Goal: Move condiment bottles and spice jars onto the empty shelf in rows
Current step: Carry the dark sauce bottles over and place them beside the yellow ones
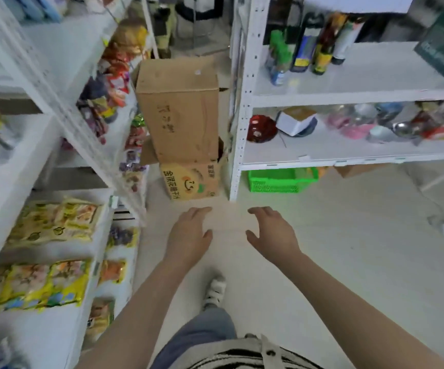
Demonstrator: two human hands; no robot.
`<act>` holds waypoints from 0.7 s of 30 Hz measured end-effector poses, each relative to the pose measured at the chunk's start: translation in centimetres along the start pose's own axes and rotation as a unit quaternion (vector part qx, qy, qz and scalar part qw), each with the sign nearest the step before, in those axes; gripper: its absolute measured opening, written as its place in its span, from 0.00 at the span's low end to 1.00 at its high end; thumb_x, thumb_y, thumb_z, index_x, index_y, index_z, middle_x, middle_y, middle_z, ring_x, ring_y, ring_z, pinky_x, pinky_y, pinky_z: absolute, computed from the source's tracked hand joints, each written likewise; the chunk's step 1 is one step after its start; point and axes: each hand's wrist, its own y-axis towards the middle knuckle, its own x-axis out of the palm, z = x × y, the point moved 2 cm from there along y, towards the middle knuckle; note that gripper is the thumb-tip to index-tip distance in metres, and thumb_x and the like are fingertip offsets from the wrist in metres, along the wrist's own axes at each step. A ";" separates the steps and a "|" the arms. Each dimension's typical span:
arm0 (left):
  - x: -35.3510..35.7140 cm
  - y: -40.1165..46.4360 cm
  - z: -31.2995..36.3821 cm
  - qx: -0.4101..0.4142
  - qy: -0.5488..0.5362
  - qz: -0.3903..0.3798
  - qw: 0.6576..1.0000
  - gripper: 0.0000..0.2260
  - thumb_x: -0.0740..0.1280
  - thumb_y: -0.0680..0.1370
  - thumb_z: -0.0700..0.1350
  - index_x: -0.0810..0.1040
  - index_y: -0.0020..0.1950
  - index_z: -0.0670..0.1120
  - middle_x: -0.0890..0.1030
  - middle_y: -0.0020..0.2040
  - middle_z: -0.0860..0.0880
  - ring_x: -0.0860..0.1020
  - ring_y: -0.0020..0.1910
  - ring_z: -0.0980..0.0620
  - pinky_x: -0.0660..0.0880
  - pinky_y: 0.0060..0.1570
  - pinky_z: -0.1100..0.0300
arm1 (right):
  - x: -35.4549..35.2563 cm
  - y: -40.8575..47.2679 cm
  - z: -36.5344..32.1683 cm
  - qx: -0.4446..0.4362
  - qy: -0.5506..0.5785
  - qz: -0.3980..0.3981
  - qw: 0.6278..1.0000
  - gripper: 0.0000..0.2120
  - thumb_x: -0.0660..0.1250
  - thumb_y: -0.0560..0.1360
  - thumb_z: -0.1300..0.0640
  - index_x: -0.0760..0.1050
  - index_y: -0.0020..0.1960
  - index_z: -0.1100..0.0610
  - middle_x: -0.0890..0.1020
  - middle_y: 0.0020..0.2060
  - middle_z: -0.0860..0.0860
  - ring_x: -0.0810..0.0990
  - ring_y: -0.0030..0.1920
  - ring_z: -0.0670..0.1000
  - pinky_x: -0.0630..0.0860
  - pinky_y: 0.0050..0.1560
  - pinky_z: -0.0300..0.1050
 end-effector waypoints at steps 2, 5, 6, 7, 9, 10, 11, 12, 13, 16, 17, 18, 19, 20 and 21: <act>1.2 3.4 1.8 0.032 -0.002 -0.029 0.999 0.23 0.64 0.77 0.44 0.66 0.73 0.49 0.70 0.69 0.48 0.67 0.68 0.48 0.65 0.66 0.56 | -0.5 1.1 3.2 0.050 0.004 0.008 0.999 0.25 0.64 0.75 0.50 0.65 0.71 0.51 0.72 0.66 0.50 0.71 0.65 0.53 0.72 0.57 0.46; 2.8 8.8 4.2 0.084 0.014 -0.078 0.993 0.24 0.64 0.77 0.46 0.66 0.73 0.50 0.71 0.69 0.48 0.68 0.68 0.48 0.67 0.65 0.55 | -1.5 3.0 7.2 0.127 0.011 0.023 0.992 0.25 0.64 0.75 0.50 0.64 0.71 0.51 0.72 0.66 0.50 0.70 0.65 0.53 0.72 0.58 0.46; 3.3 10.7 5.0 0.101 0.023 -0.093 0.990 0.23 0.64 0.77 0.46 0.66 0.72 0.50 0.71 0.68 0.48 0.69 0.67 0.47 0.68 0.64 0.54 | -1.9 3.7 8.3 0.152 0.017 0.030 0.988 0.25 0.64 0.75 0.50 0.65 0.71 0.51 0.72 0.66 0.51 0.70 0.66 0.53 0.71 0.58 0.46; 3.7 12.5 5.9 0.117 0.030 -0.105 0.987 0.23 0.65 0.76 0.46 0.66 0.72 0.50 0.72 0.67 0.47 0.70 0.66 0.46 0.69 0.63 0.53 | -2.4 4.2 9.3 0.176 0.025 0.037 0.983 0.25 0.65 0.75 0.50 0.65 0.70 0.52 0.72 0.65 0.51 0.70 0.66 0.53 0.71 0.59 0.47; 4.6 15.6 7.7 0.152 0.043 -0.126 0.979 0.24 0.65 0.76 0.47 0.67 0.71 0.50 0.73 0.66 0.47 0.71 0.64 0.45 0.70 0.62 0.52 | -3.2 5.1 11.4 0.220 0.038 0.058 0.973 0.25 0.65 0.74 0.50 0.66 0.70 0.52 0.73 0.64 0.51 0.70 0.66 0.54 0.72 0.58 0.47; 5.1 17.0 8.7 0.170 0.053 -0.136 0.975 0.24 0.65 0.76 0.47 0.67 0.72 0.50 0.73 0.66 0.47 0.72 0.64 0.45 0.70 0.61 0.53 | -3.5 5.3 12.3 0.237 0.041 0.067 0.968 0.25 0.66 0.74 0.50 0.67 0.69 0.51 0.74 0.64 0.51 0.71 0.65 0.54 0.72 0.58 0.47; 5.6 18.3 9.7 0.186 0.065 -0.145 0.970 0.24 0.65 0.76 0.47 0.66 0.72 0.50 0.73 0.66 0.47 0.72 0.64 0.46 0.70 0.60 0.53 | -3.9 5.5 13.3 0.253 0.044 0.073 0.964 0.25 0.66 0.74 0.50 0.67 0.69 0.51 0.74 0.64 0.51 0.71 0.65 0.54 0.72 0.57 0.47; 6.3 19.5 10.7 0.199 0.076 -0.157 0.965 0.24 0.65 0.76 0.48 0.66 0.72 0.50 0.73 0.67 0.47 0.72 0.64 0.46 0.70 0.59 0.54 | -4.2 5.6 14.2 0.270 0.046 0.075 0.959 0.25 0.66 0.74 0.50 0.66 0.69 0.51 0.74 0.64 0.50 0.71 0.65 0.53 0.73 0.57 0.47; 7.0 20.4 11.7 0.211 0.082 -0.168 0.959 0.24 0.65 0.76 0.48 0.66 0.72 0.50 0.73 0.67 0.47 0.72 0.64 0.46 0.70 0.59 0.54 | -4.6 5.6 15.1 0.285 0.046 0.076 0.954 0.25 0.65 0.74 0.49 0.66 0.69 0.51 0.74 0.64 0.50 0.71 0.65 0.53 0.73 0.56 0.47; 9.6 22.9 14.8 0.239 0.070 -0.208 0.946 0.24 0.65 0.76 0.47 0.66 0.72 0.50 0.73 0.67 0.46 0.71 0.65 0.45 0.70 0.63 0.51 | -5.6 5.5 18.3 0.326 0.054 0.081 0.940 0.25 0.65 0.74 0.50 0.66 0.70 0.51 0.74 0.64 0.51 0.71 0.65 0.54 0.74 0.56 0.48; 10.6 23.6 15.9 0.245 0.066 -0.218 0.942 0.24 0.65 0.76 0.47 0.66 0.72 0.50 0.73 0.67 0.47 0.71 0.65 0.45 0.70 0.63 0.51 | -5.9 5.5 19.6 0.337 0.059 0.083 0.936 0.25 0.65 0.74 0.50 0.66 0.70 0.52 0.74 0.64 0.51 0.71 0.65 0.54 0.73 0.57 0.47; 11.6 24.2 17.0 0.250 0.065 -0.227 0.939 0.24 0.65 0.76 0.47 0.66 0.72 0.50 0.73 0.67 0.47 0.70 0.66 0.46 0.70 0.63 0.51 | -6.3 5.6 20.8 0.346 0.063 0.082 0.932 0.25 0.65 0.74 0.50 0.66 0.70 0.52 0.74 0.64 0.51 0.71 0.65 0.54 0.73 0.57 0.47; 12.5 24.8 18.1 0.255 0.064 -0.233 0.936 0.24 0.65 0.76 0.47 0.66 0.72 0.50 0.73 0.67 0.47 0.70 0.66 0.46 0.70 0.63 0.51 | -6.6 5.8 22.0 0.353 0.066 0.079 0.930 0.26 0.65 0.74 0.51 0.66 0.70 0.52 0.74 0.64 0.51 0.71 0.65 0.53 0.73 0.57 0.47; 13.5 25.4 19.3 0.260 0.063 -0.236 0.934 0.24 0.65 0.76 0.47 0.66 0.72 0.50 0.73 0.67 0.47 0.70 0.66 0.46 0.70 0.62 0.51 | -6.9 6.0 23.4 0.358 0.068 0.077 0.928 0.26 0.65 0.74 0.51 0.66 0.70 0.52 0.73 0.64 0.51 0.71 0.65 0.53 0.73 0.58 0.47; 14.5 26.2 20.6 0.265 0.063 -0.235 0.933 0.24 0.65 0.76 0.47 0.66 0.72 0.50 0.73 0.67 0.47 0.71 0.66 0.46 0.71 0.62 0.52 | -7.4 6.3 24.8 0.360 0.069 0.076 0.927 0.26 0.65 0.74 0.51 0.65 0.70 0.52 0.73 0.64 0.51 0.71 0.65 0.53 0.73 0.58 0.47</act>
